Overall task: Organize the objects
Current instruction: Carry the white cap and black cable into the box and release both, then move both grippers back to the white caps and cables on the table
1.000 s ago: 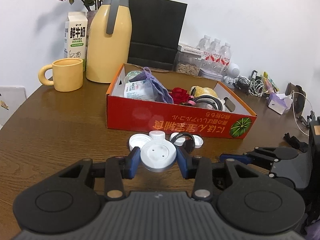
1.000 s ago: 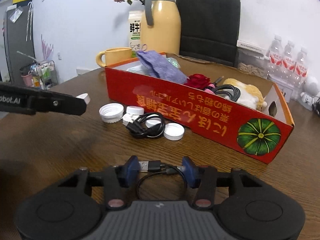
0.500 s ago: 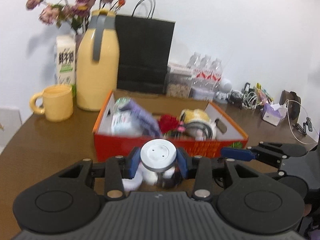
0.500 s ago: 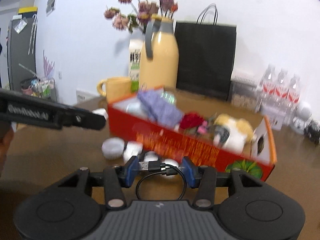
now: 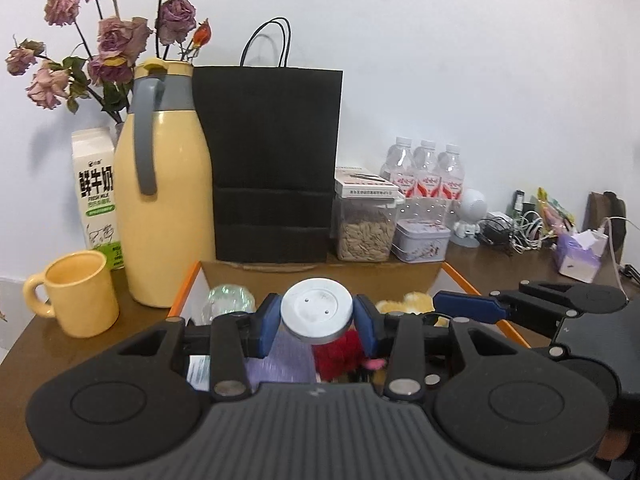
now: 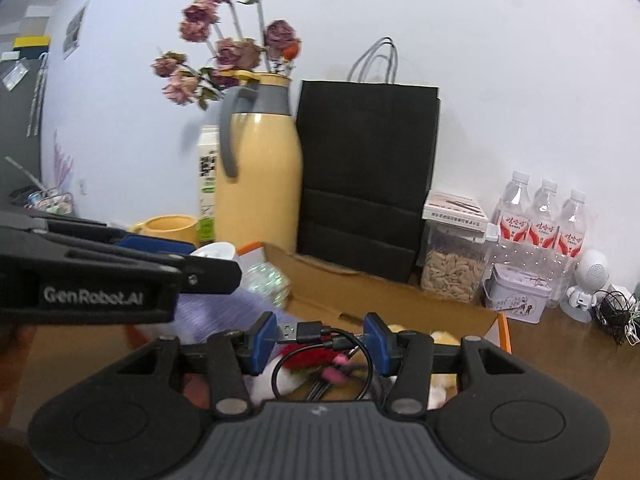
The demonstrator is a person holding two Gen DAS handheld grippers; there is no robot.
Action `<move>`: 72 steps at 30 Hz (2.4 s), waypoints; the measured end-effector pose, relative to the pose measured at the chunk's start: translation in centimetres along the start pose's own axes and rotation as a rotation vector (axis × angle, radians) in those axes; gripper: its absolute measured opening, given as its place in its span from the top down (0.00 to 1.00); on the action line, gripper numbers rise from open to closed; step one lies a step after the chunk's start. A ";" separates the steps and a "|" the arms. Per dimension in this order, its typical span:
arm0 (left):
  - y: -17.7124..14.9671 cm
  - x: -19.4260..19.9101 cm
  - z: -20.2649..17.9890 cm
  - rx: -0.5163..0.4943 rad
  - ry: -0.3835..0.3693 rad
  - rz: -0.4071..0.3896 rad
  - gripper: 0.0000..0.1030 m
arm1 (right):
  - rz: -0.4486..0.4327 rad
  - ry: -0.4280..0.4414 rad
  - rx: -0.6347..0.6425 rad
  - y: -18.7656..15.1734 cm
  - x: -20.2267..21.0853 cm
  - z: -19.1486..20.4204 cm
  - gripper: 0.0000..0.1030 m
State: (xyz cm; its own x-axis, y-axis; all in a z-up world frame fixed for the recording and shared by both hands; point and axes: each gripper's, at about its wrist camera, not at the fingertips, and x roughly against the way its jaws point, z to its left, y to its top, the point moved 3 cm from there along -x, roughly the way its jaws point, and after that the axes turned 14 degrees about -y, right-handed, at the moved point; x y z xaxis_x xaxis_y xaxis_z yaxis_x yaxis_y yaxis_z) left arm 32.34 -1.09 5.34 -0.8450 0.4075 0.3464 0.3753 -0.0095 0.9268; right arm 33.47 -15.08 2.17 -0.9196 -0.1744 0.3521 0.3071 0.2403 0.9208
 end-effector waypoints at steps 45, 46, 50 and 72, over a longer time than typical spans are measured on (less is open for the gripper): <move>-1.7 2.7 2.4 0.026 0.079 -0.084 0.00 | -0.008 -0.063 -0.008 -2.3 -0.1 -0.7 0.00; -1.9 3.1 2.3 0.025 0.082 -0.084 0.00 | -0.012 -0.065 -0.007 -2.5 0.3 -0.5 0.00; -2.9 4.7 2.0 0.017 0.097 -0.090 0.00 | -0.018 -0.063 0.003 -3.4 1.9 0.1 0.00; -10.3 8.9 5.9 0.073 0.138 0.132 0.00 | 0.102 0.021 0.107 -8.6 5.1 5.3 0.00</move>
State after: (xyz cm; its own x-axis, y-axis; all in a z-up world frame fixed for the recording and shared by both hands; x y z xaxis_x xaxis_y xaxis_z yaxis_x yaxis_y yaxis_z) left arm 23.22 8.00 -2.00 -0.8287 0.2782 0.4857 0.5091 0.0140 0.8606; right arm 24.86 -12.97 -4.83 -0.8795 -0.1633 0.4470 0.3695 0.3578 0.8576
